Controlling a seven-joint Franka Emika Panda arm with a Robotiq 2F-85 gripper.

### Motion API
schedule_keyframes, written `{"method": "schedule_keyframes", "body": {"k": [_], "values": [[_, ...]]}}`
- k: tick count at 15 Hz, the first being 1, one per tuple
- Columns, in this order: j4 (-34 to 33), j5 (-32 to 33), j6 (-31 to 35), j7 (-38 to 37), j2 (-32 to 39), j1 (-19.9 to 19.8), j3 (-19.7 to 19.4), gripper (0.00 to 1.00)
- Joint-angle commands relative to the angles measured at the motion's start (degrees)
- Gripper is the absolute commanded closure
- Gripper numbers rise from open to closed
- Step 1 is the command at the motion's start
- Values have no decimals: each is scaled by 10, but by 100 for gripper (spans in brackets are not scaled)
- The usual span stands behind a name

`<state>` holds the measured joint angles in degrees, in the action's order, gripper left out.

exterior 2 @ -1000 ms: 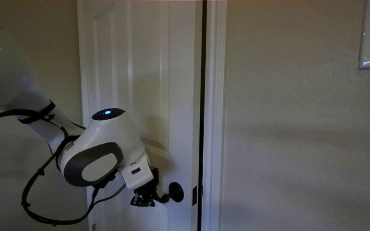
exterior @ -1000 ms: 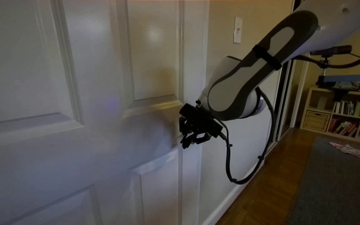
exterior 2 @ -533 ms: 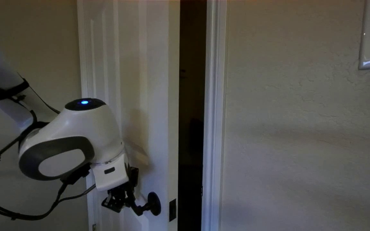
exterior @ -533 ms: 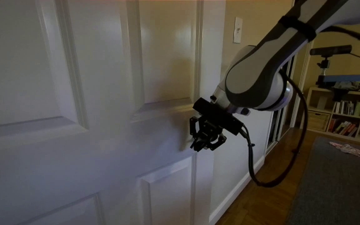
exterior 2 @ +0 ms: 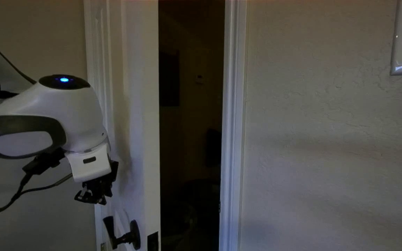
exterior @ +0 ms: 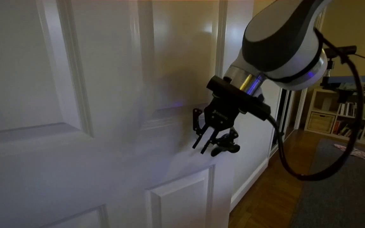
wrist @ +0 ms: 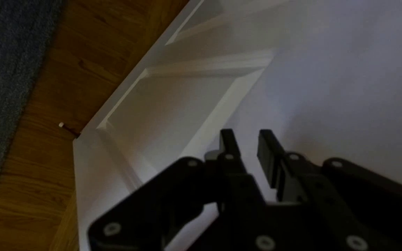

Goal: Pull the door open

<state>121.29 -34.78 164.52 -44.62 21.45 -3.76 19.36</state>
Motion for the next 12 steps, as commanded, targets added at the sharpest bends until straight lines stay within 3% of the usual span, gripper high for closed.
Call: {"method": "schedule_keyframes", "body": {"k": [1,3,8,12], "values": [[24,-74,-121,96,-87,-12,-1,45],[27,-74,-208,119,-127,5,-40,32],[39,6,-434,122,-224,22,-112,2],[39,65,-568,127,-290,24,-141,0]]}}
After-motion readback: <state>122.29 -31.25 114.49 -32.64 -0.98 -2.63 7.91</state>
